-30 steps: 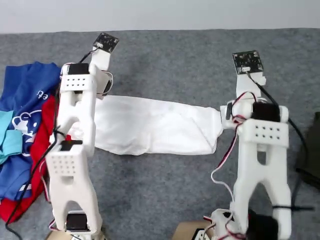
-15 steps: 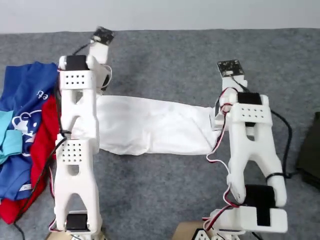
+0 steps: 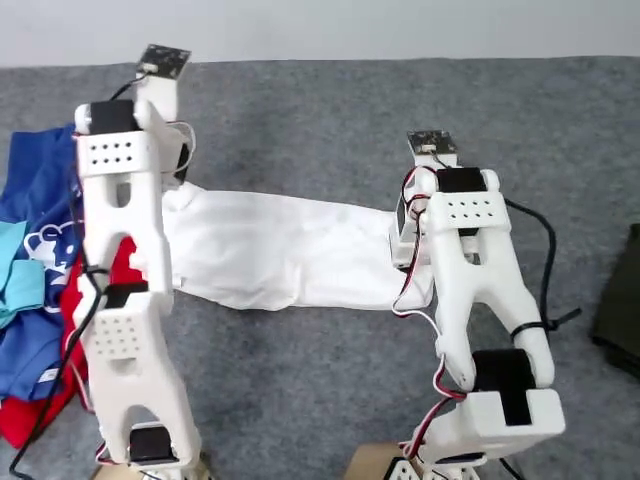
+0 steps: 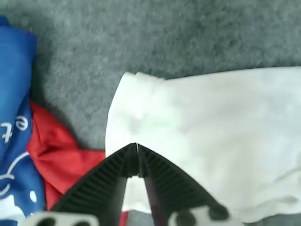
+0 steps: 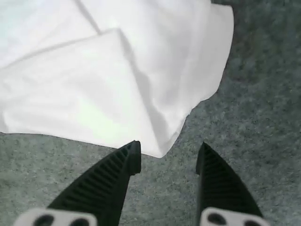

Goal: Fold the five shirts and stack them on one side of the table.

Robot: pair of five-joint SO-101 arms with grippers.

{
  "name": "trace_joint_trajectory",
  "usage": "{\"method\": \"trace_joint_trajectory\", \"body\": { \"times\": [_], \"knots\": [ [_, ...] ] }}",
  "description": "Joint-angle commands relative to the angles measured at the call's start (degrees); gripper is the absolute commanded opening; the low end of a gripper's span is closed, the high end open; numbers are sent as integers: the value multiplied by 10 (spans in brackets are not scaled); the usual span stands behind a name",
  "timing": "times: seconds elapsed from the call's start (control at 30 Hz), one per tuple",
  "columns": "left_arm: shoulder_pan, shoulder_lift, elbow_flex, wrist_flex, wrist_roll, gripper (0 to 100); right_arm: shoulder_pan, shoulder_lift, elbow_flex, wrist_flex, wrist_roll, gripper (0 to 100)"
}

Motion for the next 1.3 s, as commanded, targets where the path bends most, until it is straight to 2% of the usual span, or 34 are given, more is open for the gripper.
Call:
{"method": "trace_joint_trajectory", "body": {
  "times": [0.0,0.1,0.2,0.33,0.53,0.67,0.93,1.07,1.27],
  "knots": [
    [-6,-45,29,-1,1,3,-2,-1,-27,-39,-6,210],
    [4,-45,51,-35,1,3,-2,2,-25,-98,-5,208],
    [14,-39,76,-102,1,3,-6,28,-28,-156,-5,208],
    [23,15,82,-152,1,3,-6,71,-29,-199,-5,185],
    [23,89,16,-156,3,3,5,82,-30,-176,13,61],
    [23,123,-28,-153,1,5,15,82,-50,-120,55,60],
    [22,189,-47,-147,-16,64,33,87,-145,-29,61,58],
    [22,188,-47,-140,-16,66,18,112,-149,-67,62,58],
    [22,190,-48,-143,-17,66,18,197,-153,-158,109,57]
  ]
}}
